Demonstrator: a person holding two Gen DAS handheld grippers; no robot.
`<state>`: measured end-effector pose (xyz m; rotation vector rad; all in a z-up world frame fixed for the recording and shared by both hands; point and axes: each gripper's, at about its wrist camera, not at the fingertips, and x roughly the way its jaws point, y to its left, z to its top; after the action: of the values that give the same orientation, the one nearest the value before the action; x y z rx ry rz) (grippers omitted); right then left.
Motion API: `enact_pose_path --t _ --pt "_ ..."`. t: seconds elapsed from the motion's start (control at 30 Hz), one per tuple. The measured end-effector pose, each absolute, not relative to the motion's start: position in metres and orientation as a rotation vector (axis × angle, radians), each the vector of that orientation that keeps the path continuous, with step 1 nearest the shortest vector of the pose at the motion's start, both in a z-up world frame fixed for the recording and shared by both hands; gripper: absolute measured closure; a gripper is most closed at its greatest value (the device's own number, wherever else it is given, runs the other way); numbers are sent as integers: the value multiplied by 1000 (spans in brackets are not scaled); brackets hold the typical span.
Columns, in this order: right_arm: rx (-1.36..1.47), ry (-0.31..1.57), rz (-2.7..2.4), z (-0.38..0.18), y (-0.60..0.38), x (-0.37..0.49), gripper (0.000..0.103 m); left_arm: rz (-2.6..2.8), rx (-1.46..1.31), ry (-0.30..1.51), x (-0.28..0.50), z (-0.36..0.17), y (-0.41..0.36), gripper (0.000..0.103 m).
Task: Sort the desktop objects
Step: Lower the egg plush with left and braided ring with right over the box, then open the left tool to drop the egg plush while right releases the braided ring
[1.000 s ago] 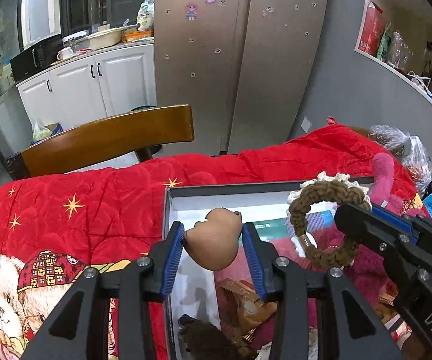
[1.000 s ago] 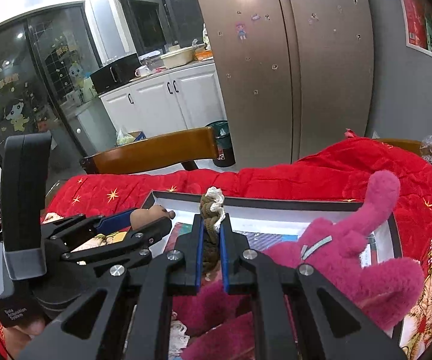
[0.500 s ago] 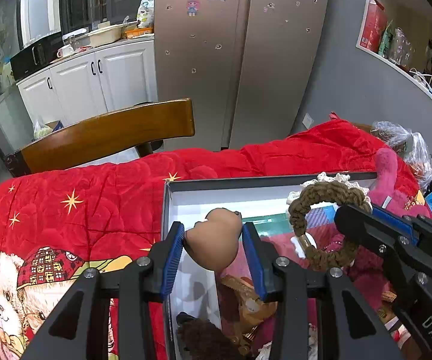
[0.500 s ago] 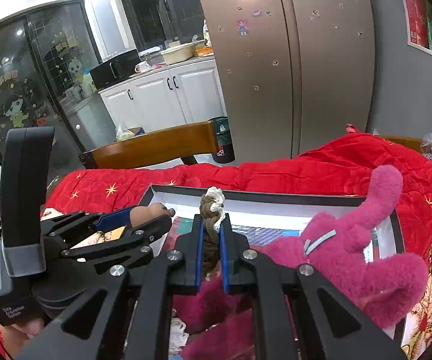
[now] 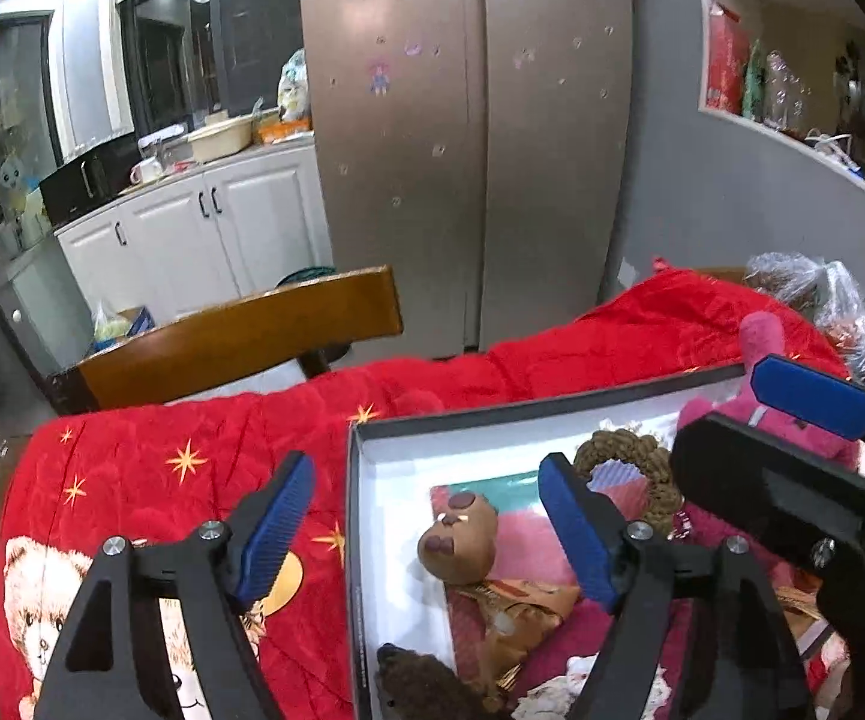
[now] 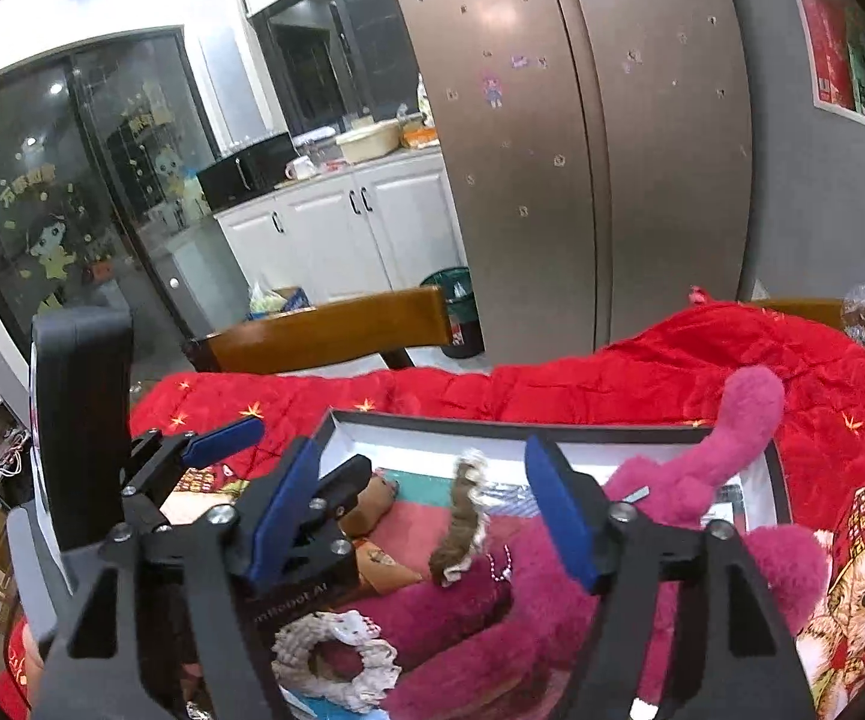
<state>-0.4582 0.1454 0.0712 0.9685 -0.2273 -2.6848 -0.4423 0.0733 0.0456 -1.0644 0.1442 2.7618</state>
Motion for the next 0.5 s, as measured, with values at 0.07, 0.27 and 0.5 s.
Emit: enact_pose_path --t 0.07,0.27,0.5 --pt "956 -237 -2680 75 146 -456 19 2762 -1054 131 -442 49 72 23" --pt "895 -218 -2685 93 143 -444 2 2769 -1061 62 -441 58 64 23" --pt "779 -212 -2689 130 142 -415 0 2850 -884 -58 -426 84 40 23"
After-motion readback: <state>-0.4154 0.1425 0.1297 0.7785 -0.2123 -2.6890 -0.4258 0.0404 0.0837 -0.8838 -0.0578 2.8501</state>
